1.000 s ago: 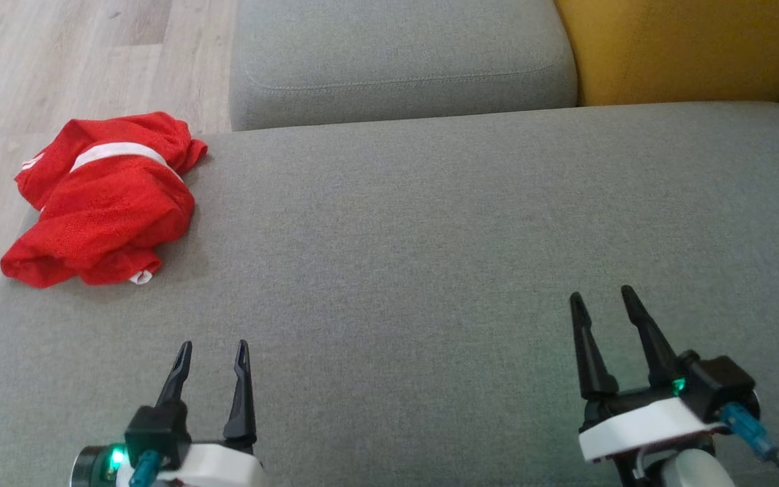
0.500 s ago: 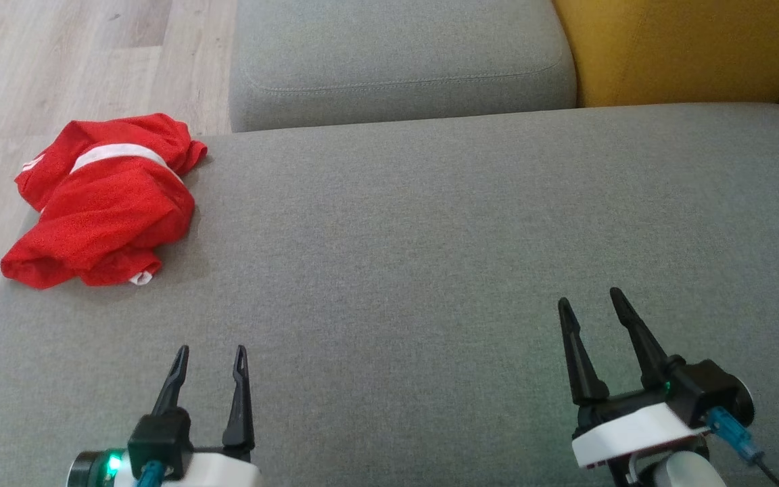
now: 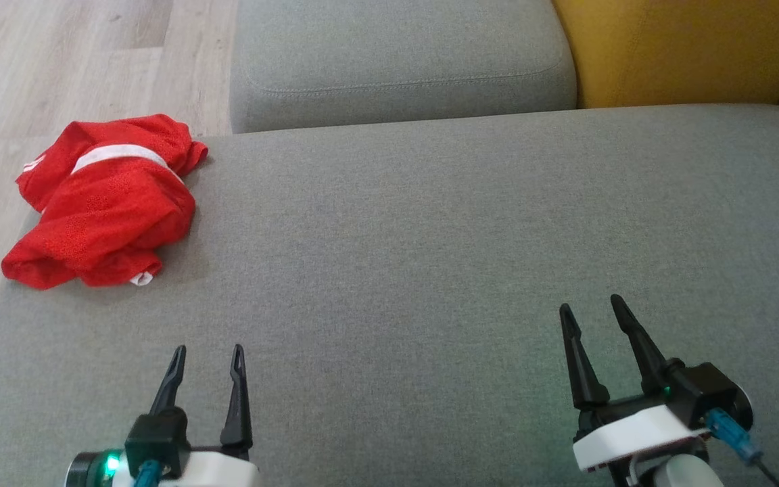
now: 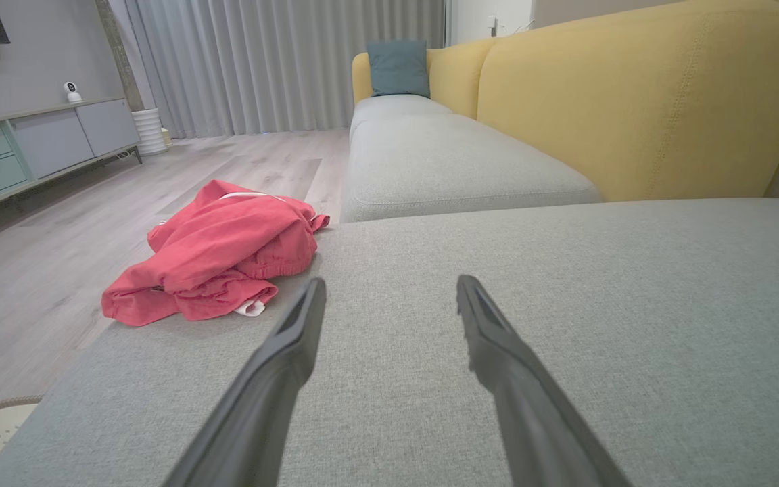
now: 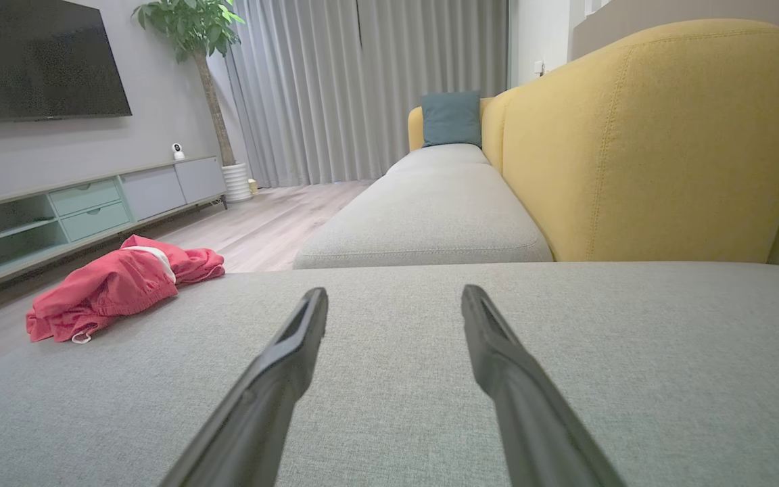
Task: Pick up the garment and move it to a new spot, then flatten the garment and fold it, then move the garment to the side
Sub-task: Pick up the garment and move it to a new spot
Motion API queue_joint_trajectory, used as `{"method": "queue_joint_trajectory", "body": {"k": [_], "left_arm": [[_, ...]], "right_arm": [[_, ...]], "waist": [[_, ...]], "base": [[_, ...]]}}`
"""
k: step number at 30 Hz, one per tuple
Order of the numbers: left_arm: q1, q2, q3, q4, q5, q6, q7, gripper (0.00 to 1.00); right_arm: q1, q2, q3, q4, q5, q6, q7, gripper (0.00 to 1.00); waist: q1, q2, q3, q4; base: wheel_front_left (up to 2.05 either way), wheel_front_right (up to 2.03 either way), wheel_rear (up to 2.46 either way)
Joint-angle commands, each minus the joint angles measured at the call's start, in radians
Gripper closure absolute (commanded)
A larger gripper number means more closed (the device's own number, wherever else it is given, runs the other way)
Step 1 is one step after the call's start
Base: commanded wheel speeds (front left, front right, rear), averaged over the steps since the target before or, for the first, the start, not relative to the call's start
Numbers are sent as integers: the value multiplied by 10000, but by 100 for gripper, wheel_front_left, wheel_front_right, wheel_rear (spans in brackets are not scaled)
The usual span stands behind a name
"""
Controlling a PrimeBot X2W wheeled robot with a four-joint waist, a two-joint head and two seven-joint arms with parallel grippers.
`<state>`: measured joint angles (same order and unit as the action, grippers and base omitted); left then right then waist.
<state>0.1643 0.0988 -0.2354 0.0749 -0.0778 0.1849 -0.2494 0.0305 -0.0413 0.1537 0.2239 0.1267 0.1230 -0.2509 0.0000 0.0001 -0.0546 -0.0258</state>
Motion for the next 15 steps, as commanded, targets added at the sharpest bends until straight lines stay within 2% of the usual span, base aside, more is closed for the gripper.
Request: {"method": "queue_joint_trajectory", "body": {"k": [1,15], "left_arm": [[-300,-3,426,-293,-62,5,-124,0],[-292,-71,524,-260,-43,-75,-124,0]], "right_arm": [[-521,-89,202,-264,82,77,-109,0],[-595,-89,177,-127,124,77,-109,0]], "waist": [[0,-1,-1,-6],[0,-1,-1,-6]], "base": [[0,0,0],[0,0,0]]}}
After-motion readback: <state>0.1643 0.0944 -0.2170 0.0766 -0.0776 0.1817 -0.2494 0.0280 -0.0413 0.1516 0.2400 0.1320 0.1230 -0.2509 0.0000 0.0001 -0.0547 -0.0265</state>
